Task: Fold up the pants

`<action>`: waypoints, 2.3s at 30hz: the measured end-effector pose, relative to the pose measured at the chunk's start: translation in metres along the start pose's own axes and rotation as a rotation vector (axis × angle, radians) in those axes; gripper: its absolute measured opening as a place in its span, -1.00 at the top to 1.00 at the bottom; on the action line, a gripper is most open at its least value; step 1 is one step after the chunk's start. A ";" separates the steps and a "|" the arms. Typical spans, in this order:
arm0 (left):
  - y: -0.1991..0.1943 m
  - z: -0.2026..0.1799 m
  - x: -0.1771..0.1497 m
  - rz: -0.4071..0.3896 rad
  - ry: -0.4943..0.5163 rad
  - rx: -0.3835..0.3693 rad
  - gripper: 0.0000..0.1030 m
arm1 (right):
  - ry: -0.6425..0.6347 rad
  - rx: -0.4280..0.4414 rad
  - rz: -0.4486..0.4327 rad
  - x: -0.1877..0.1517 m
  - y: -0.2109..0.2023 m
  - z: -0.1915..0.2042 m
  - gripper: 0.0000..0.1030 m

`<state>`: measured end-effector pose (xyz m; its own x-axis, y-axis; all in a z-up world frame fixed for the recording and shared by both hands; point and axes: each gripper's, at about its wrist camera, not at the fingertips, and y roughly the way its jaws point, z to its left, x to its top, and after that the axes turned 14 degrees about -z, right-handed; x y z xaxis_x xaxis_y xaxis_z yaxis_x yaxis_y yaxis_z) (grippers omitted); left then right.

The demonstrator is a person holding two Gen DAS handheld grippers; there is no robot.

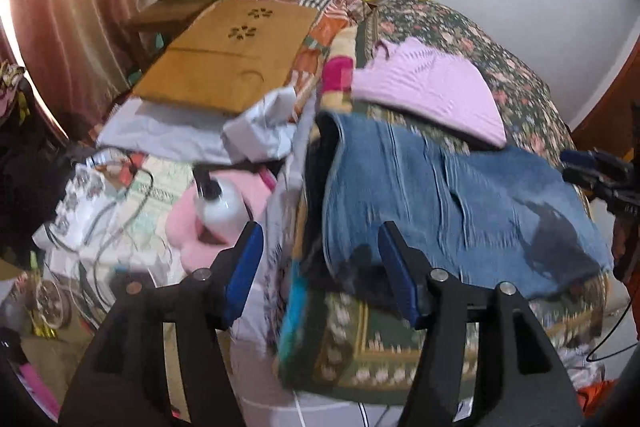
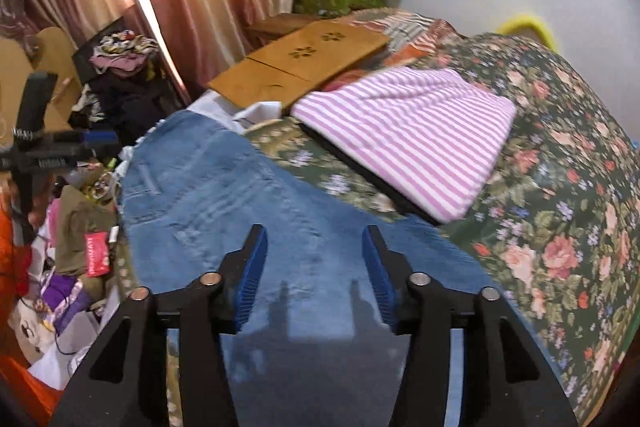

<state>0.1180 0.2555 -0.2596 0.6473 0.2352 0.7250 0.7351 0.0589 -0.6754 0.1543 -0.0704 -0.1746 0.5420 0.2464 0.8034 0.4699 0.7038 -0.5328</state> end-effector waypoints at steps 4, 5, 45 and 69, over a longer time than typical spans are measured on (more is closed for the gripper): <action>0.007 -0.001 -0.033 0.051 -0.008 -0.031 -0.16 | -0.001 0.050 -0.006 -0.003 0.011 0.021 0.05; 0.011 0.000 -0.039 0.067 -0.021 -0.041 -0.16 | 0.003 0.063 -0.006 -0.004 0.015 0.026 0.05; 0.063 0.008 -0.028 0.030 -0.047 0.114 -0.18 | 0.023 0.023 0.163 -0.062 0.023 0.023 0.04; 0.029 -0.208 0.057 -0.101 0.123 -0.054 -0.42 | 0.399 -0.600 -0.179 -0.162 -0.243 -0.146 -0.23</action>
<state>0.2183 0.0687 -0.2095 0.5867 0.1100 0.8023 0.8054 0.0237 -0.5923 0.0543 -0.3788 -0.2145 0.5799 -0.1791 0.7948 0.8126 0.1977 -0.5483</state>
